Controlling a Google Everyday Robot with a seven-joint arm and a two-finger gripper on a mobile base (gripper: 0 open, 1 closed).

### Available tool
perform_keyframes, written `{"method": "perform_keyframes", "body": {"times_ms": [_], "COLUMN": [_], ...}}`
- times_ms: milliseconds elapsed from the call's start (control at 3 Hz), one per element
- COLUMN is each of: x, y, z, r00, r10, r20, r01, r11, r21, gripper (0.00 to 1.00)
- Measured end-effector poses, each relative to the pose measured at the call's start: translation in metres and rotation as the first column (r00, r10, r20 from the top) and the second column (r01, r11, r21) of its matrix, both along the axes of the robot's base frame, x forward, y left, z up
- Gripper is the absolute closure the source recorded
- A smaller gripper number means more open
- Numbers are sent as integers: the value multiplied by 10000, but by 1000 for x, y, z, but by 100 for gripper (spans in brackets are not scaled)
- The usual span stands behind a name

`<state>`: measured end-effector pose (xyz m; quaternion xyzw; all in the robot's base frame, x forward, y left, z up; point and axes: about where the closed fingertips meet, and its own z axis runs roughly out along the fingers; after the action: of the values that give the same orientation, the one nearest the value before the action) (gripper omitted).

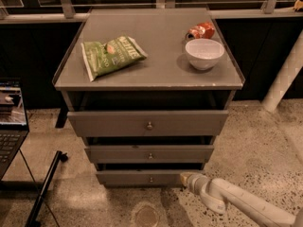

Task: Open bottom drawer

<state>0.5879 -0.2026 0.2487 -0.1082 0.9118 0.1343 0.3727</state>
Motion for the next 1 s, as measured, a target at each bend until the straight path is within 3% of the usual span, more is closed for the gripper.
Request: {"method": "perform_keyframes", "body": {"times_ms": [333,1000], "x": [21,53], "y": [-3,-14], "z": [-16,-20], "r00": [9998,9986], "r10": [-141,-534], "r20": [-145,63], "r01": [137,537], "r11": [9996,9966], "r21": [-227,-618], "gripper": [100,100]}}
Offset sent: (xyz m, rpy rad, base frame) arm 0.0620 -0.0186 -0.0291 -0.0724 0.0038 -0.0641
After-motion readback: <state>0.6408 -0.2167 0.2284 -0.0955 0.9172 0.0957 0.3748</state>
